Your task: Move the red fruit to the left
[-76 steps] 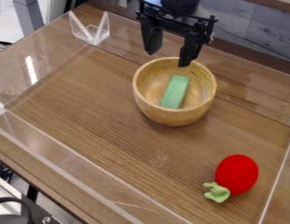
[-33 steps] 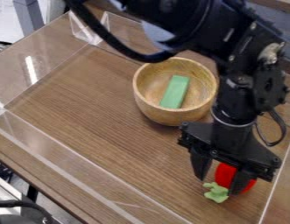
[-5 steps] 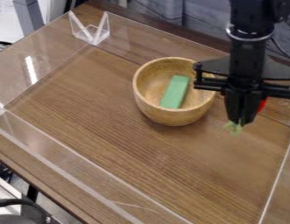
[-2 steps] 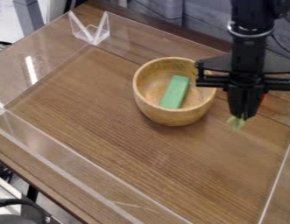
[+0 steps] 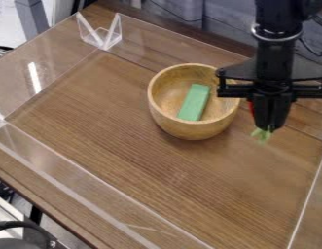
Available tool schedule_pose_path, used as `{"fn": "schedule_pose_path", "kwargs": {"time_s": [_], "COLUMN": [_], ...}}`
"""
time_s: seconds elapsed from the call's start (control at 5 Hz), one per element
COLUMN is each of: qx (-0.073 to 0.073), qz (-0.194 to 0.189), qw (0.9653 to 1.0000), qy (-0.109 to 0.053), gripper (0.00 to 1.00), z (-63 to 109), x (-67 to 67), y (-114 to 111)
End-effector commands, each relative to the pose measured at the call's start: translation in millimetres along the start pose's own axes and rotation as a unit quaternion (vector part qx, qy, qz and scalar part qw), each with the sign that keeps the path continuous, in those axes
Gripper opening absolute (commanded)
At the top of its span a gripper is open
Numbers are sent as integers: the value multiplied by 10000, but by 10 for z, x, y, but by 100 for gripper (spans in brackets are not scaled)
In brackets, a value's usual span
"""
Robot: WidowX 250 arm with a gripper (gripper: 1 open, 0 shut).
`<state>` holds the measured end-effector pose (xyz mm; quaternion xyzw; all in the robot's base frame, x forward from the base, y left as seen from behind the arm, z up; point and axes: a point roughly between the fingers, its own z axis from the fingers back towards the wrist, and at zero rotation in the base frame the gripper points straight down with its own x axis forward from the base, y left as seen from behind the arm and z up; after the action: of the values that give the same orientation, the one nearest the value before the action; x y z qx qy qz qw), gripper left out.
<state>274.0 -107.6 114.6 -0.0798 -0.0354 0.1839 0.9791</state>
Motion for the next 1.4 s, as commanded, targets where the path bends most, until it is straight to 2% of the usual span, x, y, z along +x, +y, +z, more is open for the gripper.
{"fn": "schedule_pose_path", "kwargs": {"time_s": [0.0,0.6,0.8,1.2], "qx": [-200,-303,-300,-260], "qz": [183,544,273,-149], "qw": [9994,9978,9990,9994], "qy": [-220,-219,-198,-150], "gripper": [0,0,0,0], "z": [120,132,246,436], "x": [103,106,138,276], "y": [-81,-152,50,701]}}
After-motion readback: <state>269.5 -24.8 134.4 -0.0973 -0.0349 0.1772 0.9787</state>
